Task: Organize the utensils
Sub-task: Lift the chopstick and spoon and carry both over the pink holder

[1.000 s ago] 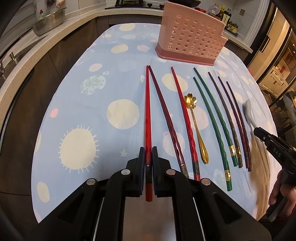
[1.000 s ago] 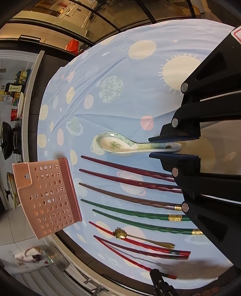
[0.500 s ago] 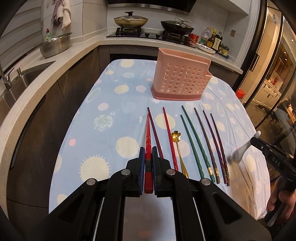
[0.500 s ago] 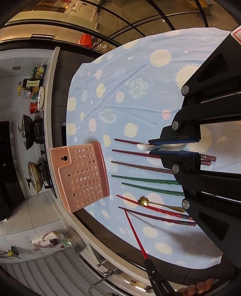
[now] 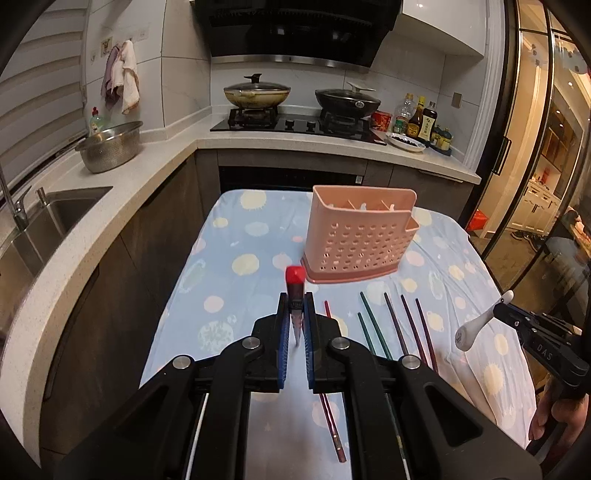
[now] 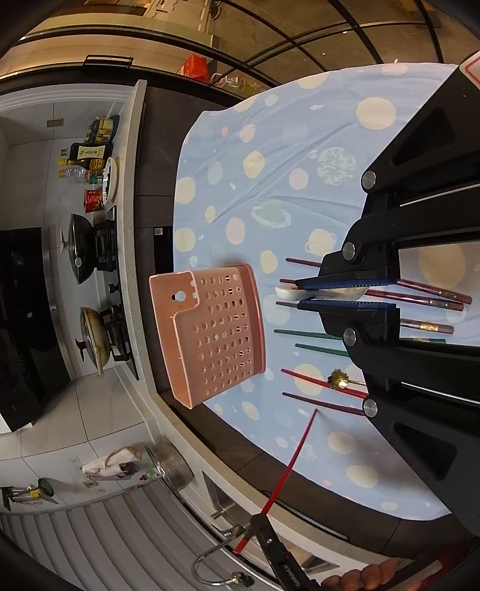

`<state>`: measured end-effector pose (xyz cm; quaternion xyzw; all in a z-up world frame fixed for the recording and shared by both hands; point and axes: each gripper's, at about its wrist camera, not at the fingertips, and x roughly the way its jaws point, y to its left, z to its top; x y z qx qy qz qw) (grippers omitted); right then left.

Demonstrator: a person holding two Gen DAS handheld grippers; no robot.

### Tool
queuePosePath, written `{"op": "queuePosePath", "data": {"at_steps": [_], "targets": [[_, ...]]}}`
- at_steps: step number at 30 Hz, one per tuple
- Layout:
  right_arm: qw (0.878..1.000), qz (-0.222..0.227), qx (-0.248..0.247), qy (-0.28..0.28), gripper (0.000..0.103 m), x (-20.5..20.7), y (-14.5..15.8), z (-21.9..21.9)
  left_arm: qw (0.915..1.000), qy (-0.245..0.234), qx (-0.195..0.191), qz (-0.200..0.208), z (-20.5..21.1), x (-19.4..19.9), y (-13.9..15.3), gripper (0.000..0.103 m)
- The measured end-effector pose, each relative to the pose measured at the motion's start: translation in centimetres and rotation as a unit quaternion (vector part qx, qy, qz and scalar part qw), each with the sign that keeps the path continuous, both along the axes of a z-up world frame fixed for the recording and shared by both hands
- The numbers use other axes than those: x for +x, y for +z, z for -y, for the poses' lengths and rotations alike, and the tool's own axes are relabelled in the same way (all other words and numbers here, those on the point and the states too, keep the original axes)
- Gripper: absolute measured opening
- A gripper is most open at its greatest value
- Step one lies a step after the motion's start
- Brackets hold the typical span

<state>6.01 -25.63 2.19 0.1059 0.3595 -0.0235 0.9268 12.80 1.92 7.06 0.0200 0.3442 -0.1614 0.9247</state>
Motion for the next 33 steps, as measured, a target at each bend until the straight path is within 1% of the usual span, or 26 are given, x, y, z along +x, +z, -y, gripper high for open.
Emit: {"op": "queuePosePath", "data": {"at_steps": [5, 10, 17, 19, 21, 24, 27, 33], "targets": [[1.000, 0.018, 0.013, 0.014, 0.006, 2.4, 1.9, 0.5, 0.9995, 0.000, 0.003, 0.031, 0.6, 2.0, 2.4, 0.007], [0.999, 0.042, 0.016, 0.022, 0.006, 5.4, 4.3, 1.3, 0.9974, -0.009, -0.001, 0.072, 1.7, 3.6, 5.9, 0.007], [0.996, 0.080, 0.031, 0.025, 0.006, 10.8, 7.8, 2.5, 0.9896, -0.018, -0.027, 0.140, 3.6, 6.2, 12.5, 0.007], [0.995, 0.083, 0.037, 0.027, 0.006, 12.5, 8.5, 2.6, 0.9873, -0.023, -0.033, 0.153, 4.4, 7.0, 13.8, 0.007], [0.995, 0.084, 0.043, 0.029, 0.006, 14.1, 8.8, 2.8, 0.9863, -0.027, -0.040, 0.157, 5.1, 8.0, 14.7, 0.007], [0.995, 0.080, 0.050, 0.029, 0.006, 16.2, 8.6, 3.0, 0.9869, -0.034, -0.052, 0.149, 6.1, 9.6, 14.8, 0.007], [0.996, 0.065, 0.061, 0.025, 0.006, 18.0, 7.5, 3.5, 0.9890, -0.040, -0.049, 0.133, 7.1, 11.0, 14.0, 0.007], [0.997, 0.029, 0.069, 0.019, 0.006, 20.4, 4.2, 4.1, 0.9950, -0.040, -0.032, 0.086, 8.5, 13.5, 10.0, 0.007]]}}
